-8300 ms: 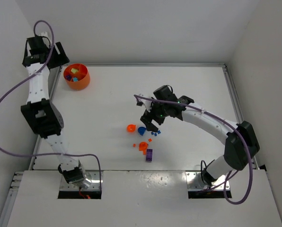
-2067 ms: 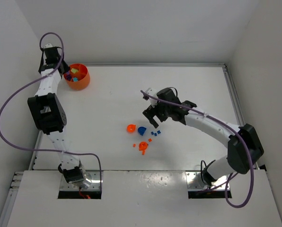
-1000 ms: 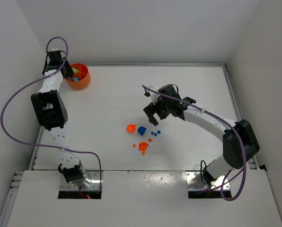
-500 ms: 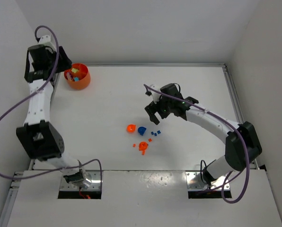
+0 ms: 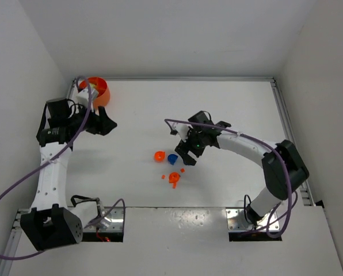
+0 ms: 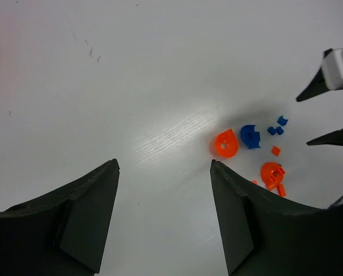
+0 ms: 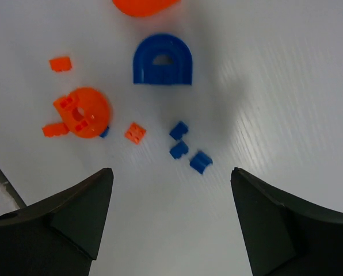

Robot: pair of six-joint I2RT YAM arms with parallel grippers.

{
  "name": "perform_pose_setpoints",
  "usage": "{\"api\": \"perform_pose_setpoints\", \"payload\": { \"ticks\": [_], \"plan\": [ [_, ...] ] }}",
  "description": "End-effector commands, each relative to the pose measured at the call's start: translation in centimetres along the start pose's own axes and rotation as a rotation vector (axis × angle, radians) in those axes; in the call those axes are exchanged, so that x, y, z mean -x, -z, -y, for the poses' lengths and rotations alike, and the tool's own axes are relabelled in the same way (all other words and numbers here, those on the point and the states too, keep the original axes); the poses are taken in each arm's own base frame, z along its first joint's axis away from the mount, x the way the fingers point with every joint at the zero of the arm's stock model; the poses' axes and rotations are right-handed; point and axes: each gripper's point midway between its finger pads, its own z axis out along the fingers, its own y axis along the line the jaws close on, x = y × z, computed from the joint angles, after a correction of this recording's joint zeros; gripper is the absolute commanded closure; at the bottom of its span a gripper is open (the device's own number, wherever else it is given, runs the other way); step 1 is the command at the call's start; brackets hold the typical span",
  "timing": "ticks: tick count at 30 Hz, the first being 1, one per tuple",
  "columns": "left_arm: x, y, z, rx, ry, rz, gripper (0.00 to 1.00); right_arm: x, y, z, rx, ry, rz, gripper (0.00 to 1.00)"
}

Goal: Sort the legos into containers by color

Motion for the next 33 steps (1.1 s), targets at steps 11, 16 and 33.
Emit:
{"api": "perform_pose_setpoints", "payload": {
  "ticks": [11, 16, 33],
  "plan": [
    [-0.3, 0.8, 4.0, -0.186, 0.04, 0.024, 0.28, 11.3, -5.2, -4.5, 0.434, -0.132, 0.087, 0.4],
    [0.1, 0.9, 4.1, -0.185, 0.034, 0.03, 0.28, 10.3, -6.5, -4.4, 0.459, -0.318, 0.054, 0.5],
    [0.4, 0.5, 3.8, -0.184, 0.068, 0.034, 0.28, 7.7, -9.4, -2.1, 0.433, -0.595, 0.005, 0.62]
  ]
}}
